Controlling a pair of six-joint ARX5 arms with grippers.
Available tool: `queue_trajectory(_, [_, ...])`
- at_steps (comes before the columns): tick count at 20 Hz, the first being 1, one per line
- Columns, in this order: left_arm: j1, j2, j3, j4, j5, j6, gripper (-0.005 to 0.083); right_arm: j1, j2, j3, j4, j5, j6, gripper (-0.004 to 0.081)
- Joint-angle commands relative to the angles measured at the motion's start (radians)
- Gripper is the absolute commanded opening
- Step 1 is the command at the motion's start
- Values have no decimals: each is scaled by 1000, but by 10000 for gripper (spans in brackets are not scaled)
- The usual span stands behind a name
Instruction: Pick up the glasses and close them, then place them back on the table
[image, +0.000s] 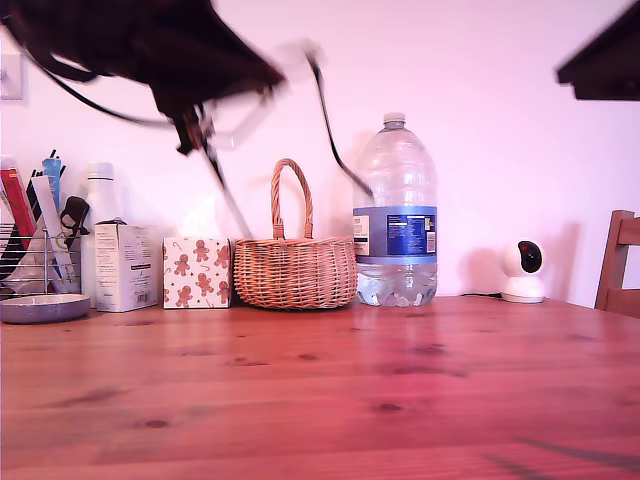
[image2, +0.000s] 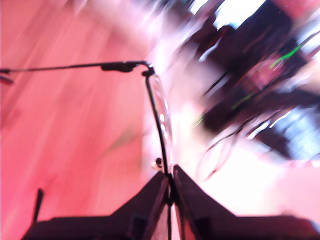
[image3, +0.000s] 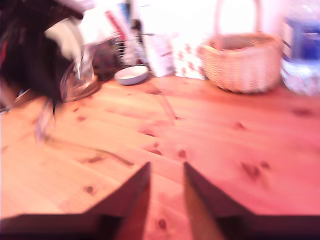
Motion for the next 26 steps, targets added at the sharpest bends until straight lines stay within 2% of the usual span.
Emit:
queue_trajectory(1, [24,17,6,-13,121,40,-21,24,36,-10,45,8,-64,357])
queue_trajectory(3, [47,39,6,-22,222,48,-21,53,83,-10,92,9,-131,372])
queue_trajectory(5, [52,76,6,-40,285,60,-21,79,130,-9,132,17,-187,406])
queue_trajectory(9, [38,173,6,-63,343,66,-21,114,220,0,203,56,-281,502])
queue_trajectory(12, [16,234,6,-72,375,67,-21,119,307,24,221,64,-347,502])
queue_trajectory(17, [-54,278,5,-73,380,66,-21,119,511,86,276,79,-396,502])
queue_trajectory(21, [-108,278,5,-84,380,65,-21,119,663,159,305,79,-397,501])
queue_trajectory(26, [-146,278,6,-93,372,66,-21,119,805,248,305,74,-441,501])
